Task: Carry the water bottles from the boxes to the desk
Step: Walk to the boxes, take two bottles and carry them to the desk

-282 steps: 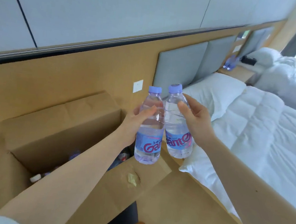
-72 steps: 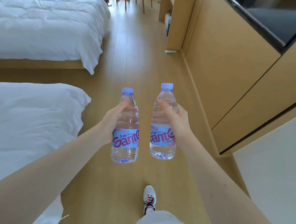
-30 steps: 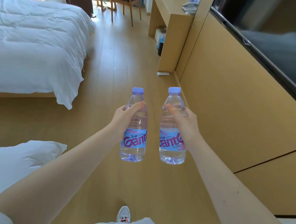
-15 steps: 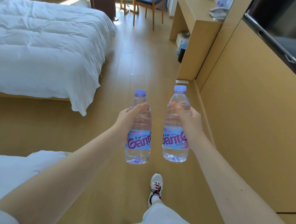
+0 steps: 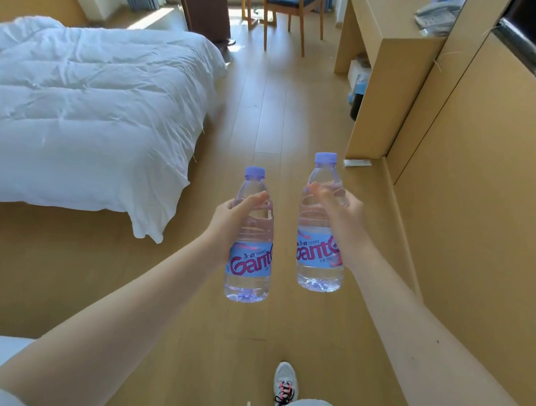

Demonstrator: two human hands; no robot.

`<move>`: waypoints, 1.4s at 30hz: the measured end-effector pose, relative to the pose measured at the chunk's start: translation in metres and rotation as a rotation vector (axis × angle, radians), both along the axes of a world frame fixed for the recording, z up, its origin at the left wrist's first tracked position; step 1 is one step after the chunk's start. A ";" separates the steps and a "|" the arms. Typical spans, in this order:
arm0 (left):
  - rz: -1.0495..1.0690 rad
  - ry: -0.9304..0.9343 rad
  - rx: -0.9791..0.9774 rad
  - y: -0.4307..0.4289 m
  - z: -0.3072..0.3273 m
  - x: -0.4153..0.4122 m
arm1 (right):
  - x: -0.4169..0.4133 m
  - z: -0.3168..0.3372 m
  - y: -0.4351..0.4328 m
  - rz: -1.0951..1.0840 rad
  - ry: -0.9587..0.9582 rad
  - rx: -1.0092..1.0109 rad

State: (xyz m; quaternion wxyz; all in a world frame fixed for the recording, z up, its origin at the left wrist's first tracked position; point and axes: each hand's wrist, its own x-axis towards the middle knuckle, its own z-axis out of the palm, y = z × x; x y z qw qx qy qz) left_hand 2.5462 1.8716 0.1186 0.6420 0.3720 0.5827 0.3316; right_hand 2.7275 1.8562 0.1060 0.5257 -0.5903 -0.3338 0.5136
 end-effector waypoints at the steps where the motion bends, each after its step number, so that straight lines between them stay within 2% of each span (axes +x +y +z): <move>1: 0.002 0.007 -0.001 0.010 -0.002 0.005 | 0.005 -0.001 0.011 0.002 0.006 0.002; 11: 0.020 0.057 -0.007 0.100 -0.011 0.021 | 0.021 -0.015 0.096 0.020 0.034 -0.037; 21: -0.056 -0.075 0.021 0.240 -0.003 0.021 | 0.021 -0.001 0.224 0.003 -0.080 -0.018; 30: -0.051 -0.100 0.093 0.396 0.017 0.000 | -0.003 0.024 0.368 -0.010 -0.145 0.023; 42: -0.022 -0.168 0.028 0.520 0.001 0.004 | 0.001 0.019 0.492 -0.011 -0.139 0.033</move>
